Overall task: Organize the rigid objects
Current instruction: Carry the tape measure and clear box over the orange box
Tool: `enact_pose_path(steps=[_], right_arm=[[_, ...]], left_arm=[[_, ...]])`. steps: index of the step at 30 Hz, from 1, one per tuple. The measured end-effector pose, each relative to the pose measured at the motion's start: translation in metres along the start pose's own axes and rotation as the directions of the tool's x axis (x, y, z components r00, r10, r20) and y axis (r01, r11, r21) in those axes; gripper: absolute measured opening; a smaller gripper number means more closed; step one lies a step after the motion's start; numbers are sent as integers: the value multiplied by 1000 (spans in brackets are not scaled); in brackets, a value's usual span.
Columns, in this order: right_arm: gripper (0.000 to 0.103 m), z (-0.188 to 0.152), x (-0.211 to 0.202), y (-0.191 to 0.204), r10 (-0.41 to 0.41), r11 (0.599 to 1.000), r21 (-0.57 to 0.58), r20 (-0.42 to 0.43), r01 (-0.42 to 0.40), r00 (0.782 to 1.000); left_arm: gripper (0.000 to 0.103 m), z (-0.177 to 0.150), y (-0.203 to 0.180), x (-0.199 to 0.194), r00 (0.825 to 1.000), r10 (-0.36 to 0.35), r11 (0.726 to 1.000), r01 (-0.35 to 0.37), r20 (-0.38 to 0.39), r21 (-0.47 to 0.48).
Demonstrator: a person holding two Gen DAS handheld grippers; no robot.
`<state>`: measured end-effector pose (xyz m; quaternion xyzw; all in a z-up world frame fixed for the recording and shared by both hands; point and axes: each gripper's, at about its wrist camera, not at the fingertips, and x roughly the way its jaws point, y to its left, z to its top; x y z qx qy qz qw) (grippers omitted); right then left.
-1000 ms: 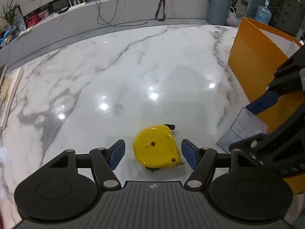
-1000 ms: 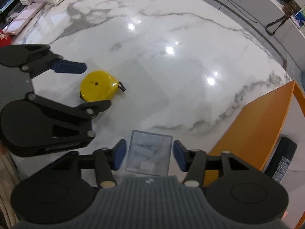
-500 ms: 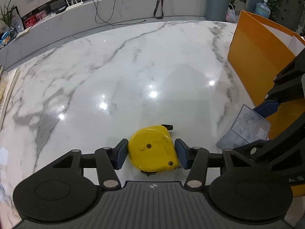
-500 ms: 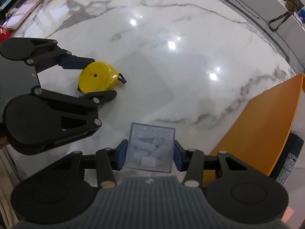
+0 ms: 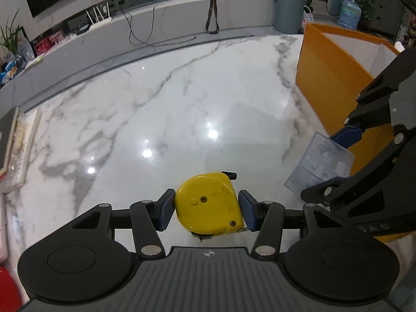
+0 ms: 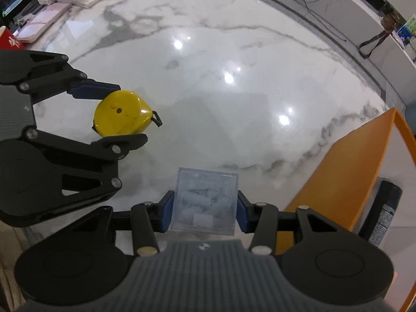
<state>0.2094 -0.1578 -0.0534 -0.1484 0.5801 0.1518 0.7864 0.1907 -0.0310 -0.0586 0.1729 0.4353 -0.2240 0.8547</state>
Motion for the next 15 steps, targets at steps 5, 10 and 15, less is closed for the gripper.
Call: enact_pose_path(steps=[5, 10, 15], right_arm=[[48, -5, -34, 8, -13, 1000, -9, 64, 14, 998], [48, -16, -73, 16, -28, 999, -24, 131, 32, 991], [48, -35, -113, 15, -59, 997, -31, 182, 66, 982]], left_arm=[[60, 1, -1, -32, 999, 16, 1000, -16, 36, 6], [60, 5, -8, -71, 995, 18, 999, -21, 95, 30], [60, 13, -25, -106, 988, -5, 998, -5, 156, 66]])
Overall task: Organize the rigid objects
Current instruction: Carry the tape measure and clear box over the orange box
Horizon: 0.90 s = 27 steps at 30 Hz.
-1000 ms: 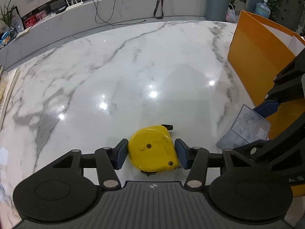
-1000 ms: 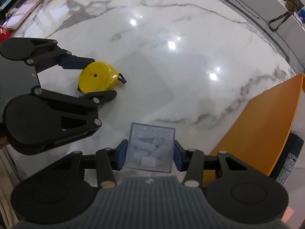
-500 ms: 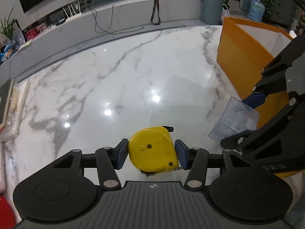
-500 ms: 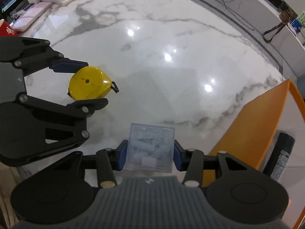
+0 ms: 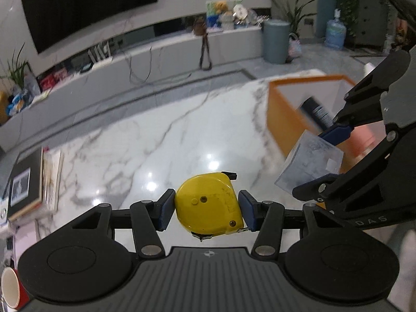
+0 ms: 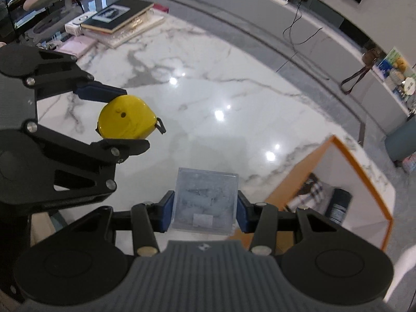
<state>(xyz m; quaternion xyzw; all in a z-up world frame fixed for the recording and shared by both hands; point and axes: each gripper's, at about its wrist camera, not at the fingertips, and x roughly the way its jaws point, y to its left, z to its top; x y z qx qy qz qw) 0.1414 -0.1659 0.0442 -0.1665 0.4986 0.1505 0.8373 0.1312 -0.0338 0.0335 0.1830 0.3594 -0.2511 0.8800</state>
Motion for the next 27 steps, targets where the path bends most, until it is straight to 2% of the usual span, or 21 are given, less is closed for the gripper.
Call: enact_pose_path(steps=[6, 10, 18, 23, 27], right_arm=[[48, -28, -40, -19, -48, 999, 13, 17, 48, 999], [48, -48, -53, -43, -79, 996, 47, 1, 79, 997], [48, -89, -57, -96, -133, 984, 109, -51, 138, 990], [48, -103, -45, -126, -149, 983, 95, -76, 156, 986], [48, -102, -31, -150, -179, 980, 72, -88, 185, 980]], left_arm=[[60, 19, -37, -21, 997, -50, 996, 44, 62, 83], [60, 32, -67, -20, 992, -92, 987, 79, 87, 142], [60, 53, -128, 13, 982, -175, 961, 156, 66, 230], [60, 67, -151, 42, 980, -194, 946, 177, 40, 271], [60, 78, -161, 67, 984, -180, 943, 168, 16, 289]])
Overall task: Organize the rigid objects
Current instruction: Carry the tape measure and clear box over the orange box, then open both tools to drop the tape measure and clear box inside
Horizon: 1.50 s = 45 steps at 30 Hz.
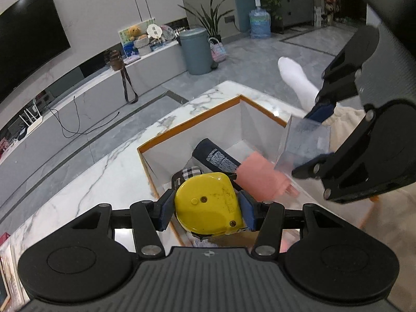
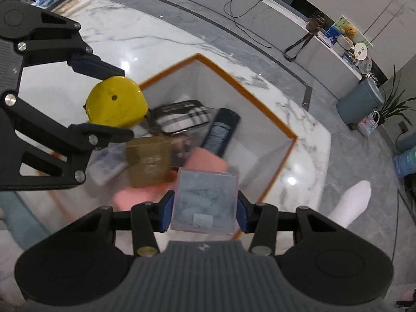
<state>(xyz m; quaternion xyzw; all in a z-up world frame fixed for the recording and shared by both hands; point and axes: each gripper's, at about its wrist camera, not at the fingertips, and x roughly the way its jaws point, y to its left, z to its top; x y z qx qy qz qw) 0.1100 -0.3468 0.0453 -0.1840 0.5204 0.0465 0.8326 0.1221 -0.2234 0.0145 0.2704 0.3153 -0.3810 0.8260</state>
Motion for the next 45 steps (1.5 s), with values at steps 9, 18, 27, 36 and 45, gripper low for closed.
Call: enact_pose_path(steps=[9, 18, 27, 36, 45], right_arm=[[48, 29, 49, -27, -36, 997, -73, 25, 38, 999], [48, 44, 101, -45, -58, 996, -74, -15, 57, 998], [48, 44, 123, -45, -36, 996, -80, -30, 33, 999], [48, 43, 122, -51, -37, 999, -30, -33, 36, 999], [51, 34, 112, -49, -61, 998, 6, 8, 61, 998]], left_arm=[[60, 22, 6, 56, 999, 11, 1000, -10, -43, 23], [60, 25, 11, 97, 997, -4, 998, 8, -78, 57], [60, 18, 4, 119, 995, 12, 997, -5, -97, 73], [60, 12, 1, 115, 995, -13, 999, 17, -97, 40], [60, 13, -1, 113, 992, -13, 1000, 14, -122, 8]])
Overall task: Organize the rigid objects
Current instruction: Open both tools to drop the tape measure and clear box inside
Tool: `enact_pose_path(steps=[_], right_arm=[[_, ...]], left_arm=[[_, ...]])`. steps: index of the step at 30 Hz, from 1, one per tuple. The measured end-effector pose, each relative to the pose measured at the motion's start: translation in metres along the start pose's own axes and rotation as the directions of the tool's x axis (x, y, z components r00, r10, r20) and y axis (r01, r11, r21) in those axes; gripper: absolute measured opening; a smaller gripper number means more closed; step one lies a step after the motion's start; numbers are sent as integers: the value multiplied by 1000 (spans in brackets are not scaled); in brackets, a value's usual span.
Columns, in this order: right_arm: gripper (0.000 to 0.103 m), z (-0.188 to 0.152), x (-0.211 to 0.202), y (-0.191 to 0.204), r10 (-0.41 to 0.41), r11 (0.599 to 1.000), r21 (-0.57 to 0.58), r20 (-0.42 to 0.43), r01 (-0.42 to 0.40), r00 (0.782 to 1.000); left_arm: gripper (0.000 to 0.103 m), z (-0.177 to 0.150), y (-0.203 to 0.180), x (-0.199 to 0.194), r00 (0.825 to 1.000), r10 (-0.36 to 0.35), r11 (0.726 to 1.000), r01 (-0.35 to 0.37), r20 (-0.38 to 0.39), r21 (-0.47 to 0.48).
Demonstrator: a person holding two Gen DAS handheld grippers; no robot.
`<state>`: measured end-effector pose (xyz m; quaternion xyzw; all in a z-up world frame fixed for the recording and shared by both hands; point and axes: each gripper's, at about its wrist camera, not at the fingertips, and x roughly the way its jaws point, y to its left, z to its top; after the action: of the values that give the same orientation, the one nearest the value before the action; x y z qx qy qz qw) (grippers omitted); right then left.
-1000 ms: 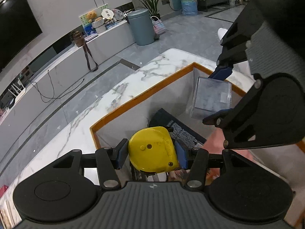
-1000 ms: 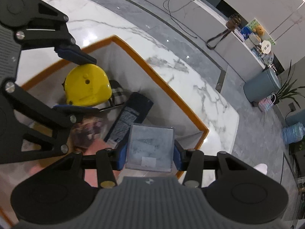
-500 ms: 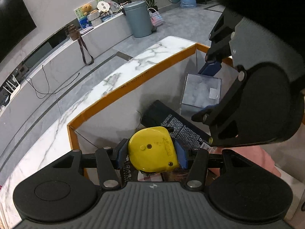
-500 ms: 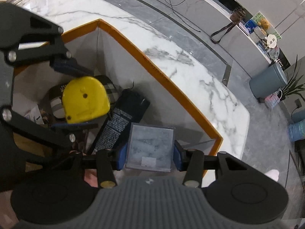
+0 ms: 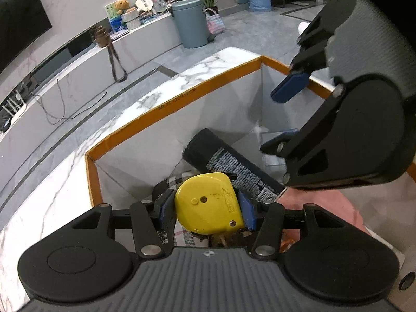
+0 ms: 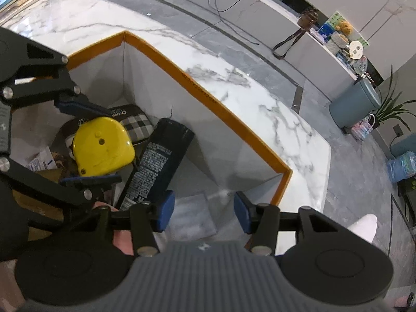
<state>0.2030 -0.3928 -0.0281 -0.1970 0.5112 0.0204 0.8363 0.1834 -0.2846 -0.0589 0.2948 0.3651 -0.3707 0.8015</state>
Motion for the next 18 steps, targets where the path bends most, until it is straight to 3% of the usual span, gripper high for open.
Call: enact_pose_path(steps=[7, 18], right_arm=[[51, -6, -9, 0, -2, 1000, 29, 35, 1, 999], [52, -7, -8, 1, 18, 998, 55, 29, -20, 999]], left_arm=[[60, 4, 8, 4, 997, -60, 993, 55, -45, -106], [63, -3, 7, 4, 995, -69, 992, 61, -66, -112]])
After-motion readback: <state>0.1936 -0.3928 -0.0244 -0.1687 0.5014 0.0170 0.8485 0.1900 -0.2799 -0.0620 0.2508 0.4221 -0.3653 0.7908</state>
